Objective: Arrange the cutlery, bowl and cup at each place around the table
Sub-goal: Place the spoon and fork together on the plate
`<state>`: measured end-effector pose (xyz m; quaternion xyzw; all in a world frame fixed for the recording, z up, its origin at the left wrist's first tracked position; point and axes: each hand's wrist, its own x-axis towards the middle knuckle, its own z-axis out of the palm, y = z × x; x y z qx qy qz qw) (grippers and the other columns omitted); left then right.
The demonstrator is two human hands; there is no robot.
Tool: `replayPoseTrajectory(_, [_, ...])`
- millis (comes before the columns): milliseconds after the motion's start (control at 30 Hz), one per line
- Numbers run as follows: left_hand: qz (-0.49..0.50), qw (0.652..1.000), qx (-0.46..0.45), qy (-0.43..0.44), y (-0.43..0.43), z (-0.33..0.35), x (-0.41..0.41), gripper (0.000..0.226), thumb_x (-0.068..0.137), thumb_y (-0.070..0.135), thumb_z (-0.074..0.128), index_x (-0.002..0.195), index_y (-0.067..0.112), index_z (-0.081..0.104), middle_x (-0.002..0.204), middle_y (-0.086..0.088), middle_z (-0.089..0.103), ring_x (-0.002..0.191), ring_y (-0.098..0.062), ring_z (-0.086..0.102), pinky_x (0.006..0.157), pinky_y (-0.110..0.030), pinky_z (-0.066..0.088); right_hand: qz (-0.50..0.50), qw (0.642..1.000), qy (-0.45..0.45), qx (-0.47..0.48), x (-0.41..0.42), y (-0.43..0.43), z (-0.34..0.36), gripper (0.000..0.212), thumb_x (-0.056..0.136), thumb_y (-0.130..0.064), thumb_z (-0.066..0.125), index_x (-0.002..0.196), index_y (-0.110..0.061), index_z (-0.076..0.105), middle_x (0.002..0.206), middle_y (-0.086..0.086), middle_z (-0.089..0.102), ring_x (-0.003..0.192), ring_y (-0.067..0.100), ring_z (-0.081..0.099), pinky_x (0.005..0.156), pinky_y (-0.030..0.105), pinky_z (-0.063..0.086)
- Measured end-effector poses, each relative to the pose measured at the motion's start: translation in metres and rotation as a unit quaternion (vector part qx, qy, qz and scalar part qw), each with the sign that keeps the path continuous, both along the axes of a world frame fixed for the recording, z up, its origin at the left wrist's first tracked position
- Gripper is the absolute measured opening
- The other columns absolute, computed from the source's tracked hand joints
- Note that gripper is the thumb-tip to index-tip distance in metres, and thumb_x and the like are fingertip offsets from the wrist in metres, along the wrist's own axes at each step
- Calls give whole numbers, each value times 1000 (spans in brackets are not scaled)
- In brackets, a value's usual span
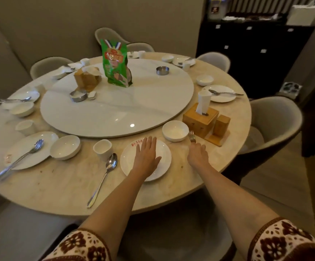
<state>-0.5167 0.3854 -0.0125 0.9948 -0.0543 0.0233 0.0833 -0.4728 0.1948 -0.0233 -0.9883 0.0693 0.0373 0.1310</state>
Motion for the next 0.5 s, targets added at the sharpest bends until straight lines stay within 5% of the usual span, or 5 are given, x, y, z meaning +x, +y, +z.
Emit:
replayPoseTrajectory(267, [73,996,13,41,19,-16,-31,72,99,40,41,153,13,3,162,-7,2,150,-25,-1,120,-48,5,-22,999,-21,18,-12,-9,-12,42,94,-7,51,135,-12,42,124,15,49,113,29,48,84,35,47])
replayPoseTrajectory(500, [89,995,40,28,65,-22,-56,67,99,38,37,153,14,6,162,-9,6,150,-27,2,121,-48,6,-176,957,61,223,-6,-23,9,26,90,-5,54,116,-1,57,118,19,60,105,37,60,78,38,51])
